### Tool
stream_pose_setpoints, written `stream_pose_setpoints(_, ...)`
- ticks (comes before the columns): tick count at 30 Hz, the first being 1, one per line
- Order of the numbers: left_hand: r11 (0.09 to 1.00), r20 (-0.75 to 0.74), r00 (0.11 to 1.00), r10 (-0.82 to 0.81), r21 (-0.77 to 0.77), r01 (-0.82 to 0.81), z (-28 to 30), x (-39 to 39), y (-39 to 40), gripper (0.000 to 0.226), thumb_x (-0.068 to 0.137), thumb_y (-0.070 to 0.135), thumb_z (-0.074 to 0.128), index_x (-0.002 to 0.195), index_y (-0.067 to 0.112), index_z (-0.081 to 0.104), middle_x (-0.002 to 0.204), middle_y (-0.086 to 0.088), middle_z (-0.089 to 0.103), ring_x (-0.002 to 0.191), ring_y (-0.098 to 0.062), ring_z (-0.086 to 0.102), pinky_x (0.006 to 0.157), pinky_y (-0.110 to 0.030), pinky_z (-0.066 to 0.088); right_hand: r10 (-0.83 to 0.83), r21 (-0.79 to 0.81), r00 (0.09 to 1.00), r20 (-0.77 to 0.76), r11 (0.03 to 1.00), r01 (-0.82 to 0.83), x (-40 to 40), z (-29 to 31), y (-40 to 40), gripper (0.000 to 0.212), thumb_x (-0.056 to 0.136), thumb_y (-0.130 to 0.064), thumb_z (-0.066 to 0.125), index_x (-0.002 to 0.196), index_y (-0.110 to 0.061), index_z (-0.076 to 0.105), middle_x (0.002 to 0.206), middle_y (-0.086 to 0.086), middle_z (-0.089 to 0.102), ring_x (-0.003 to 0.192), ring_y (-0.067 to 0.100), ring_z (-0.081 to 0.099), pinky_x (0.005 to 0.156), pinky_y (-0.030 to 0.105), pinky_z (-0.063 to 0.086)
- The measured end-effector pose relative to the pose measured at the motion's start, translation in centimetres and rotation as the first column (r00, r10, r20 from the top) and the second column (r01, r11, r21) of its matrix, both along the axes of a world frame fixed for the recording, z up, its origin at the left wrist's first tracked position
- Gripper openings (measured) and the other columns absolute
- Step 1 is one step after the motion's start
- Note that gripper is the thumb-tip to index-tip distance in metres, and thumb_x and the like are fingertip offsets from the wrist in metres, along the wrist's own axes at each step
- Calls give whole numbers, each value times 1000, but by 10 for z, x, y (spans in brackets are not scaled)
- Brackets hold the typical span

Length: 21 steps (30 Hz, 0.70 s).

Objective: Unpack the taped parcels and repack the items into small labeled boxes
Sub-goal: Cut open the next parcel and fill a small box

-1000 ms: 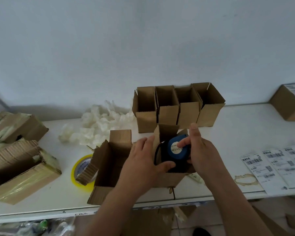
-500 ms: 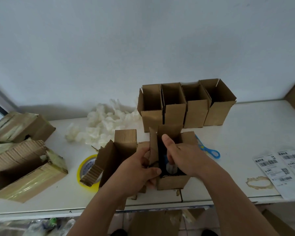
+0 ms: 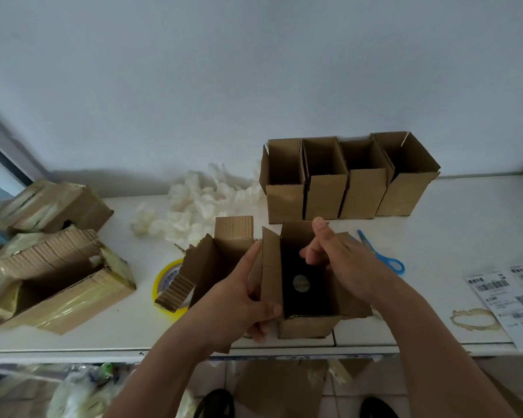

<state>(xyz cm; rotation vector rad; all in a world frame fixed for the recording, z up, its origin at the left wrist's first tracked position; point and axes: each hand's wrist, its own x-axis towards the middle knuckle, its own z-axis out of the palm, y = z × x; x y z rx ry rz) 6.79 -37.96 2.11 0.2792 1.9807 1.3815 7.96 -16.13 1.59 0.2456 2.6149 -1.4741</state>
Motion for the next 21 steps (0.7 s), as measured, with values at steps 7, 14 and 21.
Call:
stream_pose_setpoints(7,999,-117,993,-3,-51,-3,6,-7,7,65,87,23,73,140,44,42,112,14,63,75,-13,72,72,-37,62,-52,-25,998,32,998,53,-10,25,-11,85,76,-78,8,89,-17,66,96,0,71,94,14,65,93,41,50)
stream_pose_setpoints(14,973,25,980,196,118,-197,-3,-20,0,18,93,25,67,109,32,69,99,2,72,80,-23,72,69,-40,61,27,-18,999,43,999,-27,-77,67,-44,69,94,-68,20,97,-17,67,94,0,73,89,13,69,78,27,54)
stream_pose_setpoints(21,977,199,974,111,160,-144,-8,-37,-8,16,96,28,61,107,21,69,92,-1,75,67,-19,67,56,-24,51,76,33,981,181,996,-83,-157,48,-92,39,102,-42,41,116,-11,61,92,6,56,83,17,54,81,32,51)
